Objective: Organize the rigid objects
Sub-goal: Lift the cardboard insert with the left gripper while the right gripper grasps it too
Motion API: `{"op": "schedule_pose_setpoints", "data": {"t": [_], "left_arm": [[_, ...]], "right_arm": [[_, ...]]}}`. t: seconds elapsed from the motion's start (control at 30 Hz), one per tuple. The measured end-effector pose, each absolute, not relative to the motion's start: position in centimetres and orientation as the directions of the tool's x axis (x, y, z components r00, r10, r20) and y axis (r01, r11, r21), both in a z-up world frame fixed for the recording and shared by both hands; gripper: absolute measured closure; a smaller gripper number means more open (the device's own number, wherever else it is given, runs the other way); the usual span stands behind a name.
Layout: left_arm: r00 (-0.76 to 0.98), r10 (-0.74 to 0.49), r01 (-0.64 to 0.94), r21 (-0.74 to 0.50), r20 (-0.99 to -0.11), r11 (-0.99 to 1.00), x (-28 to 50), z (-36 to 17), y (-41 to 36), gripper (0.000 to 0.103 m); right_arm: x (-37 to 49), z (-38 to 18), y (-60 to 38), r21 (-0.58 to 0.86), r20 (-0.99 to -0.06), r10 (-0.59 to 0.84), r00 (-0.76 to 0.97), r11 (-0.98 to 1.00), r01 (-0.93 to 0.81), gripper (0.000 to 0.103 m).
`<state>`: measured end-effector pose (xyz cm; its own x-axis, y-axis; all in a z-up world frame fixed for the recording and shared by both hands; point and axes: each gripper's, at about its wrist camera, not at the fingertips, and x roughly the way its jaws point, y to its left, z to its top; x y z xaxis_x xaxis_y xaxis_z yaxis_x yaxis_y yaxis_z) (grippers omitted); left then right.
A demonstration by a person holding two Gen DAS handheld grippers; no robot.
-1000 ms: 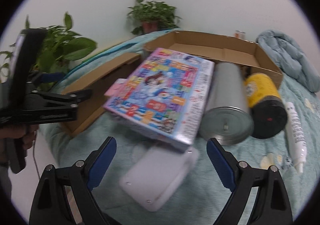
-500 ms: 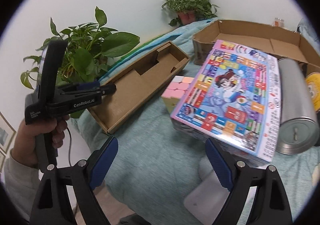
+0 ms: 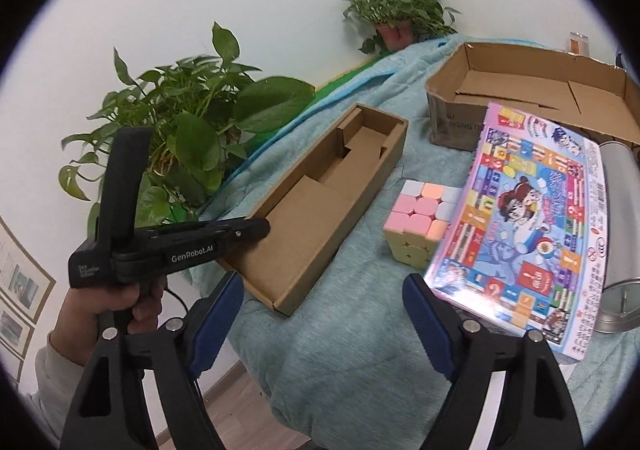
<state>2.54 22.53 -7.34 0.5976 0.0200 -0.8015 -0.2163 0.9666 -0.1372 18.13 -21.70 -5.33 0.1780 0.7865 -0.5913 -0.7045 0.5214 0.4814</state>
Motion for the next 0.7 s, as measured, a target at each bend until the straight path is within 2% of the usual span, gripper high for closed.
{"op": "schedule_pose_setpoints", "data": {"t": [0.03, 0.07, 0.1, 0.27, 0.33, 0.37, 0.4, 0.47, 0.53, 0.7], "left_arm": [[0.6, 0.022, -0.216, -0.135, -0.799, 0.967, 2.5, -7.4, 22.4, 0.089], [0.604, 0.027, -0.215, -0.13, -0.796, 0.968, 2.5, -7.4, 22.3, 0.089], [0.606, 0.034, -0.213, -0.121, -0.794, 0.97, 2.2, -7.4, 22.1, 0.089], [0.6, 0.049, -0.198, -0.09, -0.798, 0.976, 2.5, -7.8, 22.1, 0.09], [0.597, 0.05, -0.192, -0.082, -0.801, 0.978, 2.9, -8.0, 22.2, 0.09], [0.597, 0.046, -0.184, -0.081, -0.801, 0.98, 3.0, -8.0, 22.2, 0.09], [0.598, 0.041, -0.174, -0.08, -0.801, 0.981, 3.3, -7.9, 22.2, 0.09], [0.594, 0.052, -0.165, -0.058, -0.803, 0.985, 3.5, -8.0, 22.0, 0.091], [0.594, 0.048, -0.155, -0.056, -0.803, 0.986, 3.7, -8.1, 22.0, 0.091], [0.621, 0.017, -0.139, -0.088, -0.784, 0.986, 3.6, -7.5, 22.0, 0.094]], "right_arm": [[18.2, -5.5, -20.6, 0.476, -0.614, 0.772, 0.164, 0.528, -0.703, 0.032], [18.3, -5.7, -20.1, 0.466, -0.631, 0.76, 0.158, 0.533, -0.706, 0.04], [18.2, -5.8, -19.7, 0.454, -0.64, 0.752, 0.159, 0.537, -0.711, 0.042], [18.7, -7.3, -15.8, 0.435, -0.67, 0.724, 0.164, 0.562, -0.703, 0.042], [18.9, -8.2, -14.7, 0.456, -0.684, 0.716, 0.142, 0.571, -0.683, 0.054], [19.1, -8.9, -14.0, 0.465, -0.7, 0.703, 0.125, 0.583, -0.666, 0.066], [19.1, -9.4, -13.6, 0.469, -0.71, 0.694, 0.119, 0.592, -0.655, 0.071], [19.4, -10.1, -13.1, 0.495, -0.705, 0.7, 0.11, 0.598, -0.63, 0.071], [19.2, -9.8, -12.7, 0.481, -0.701, 0.701, 0.131, 0.601, -0.638, 0.078], [18.5, -9.3, -12.8, 0.43, -0.708, 0.679, 0.192, 0.631, -0.645, 0.079]]}}
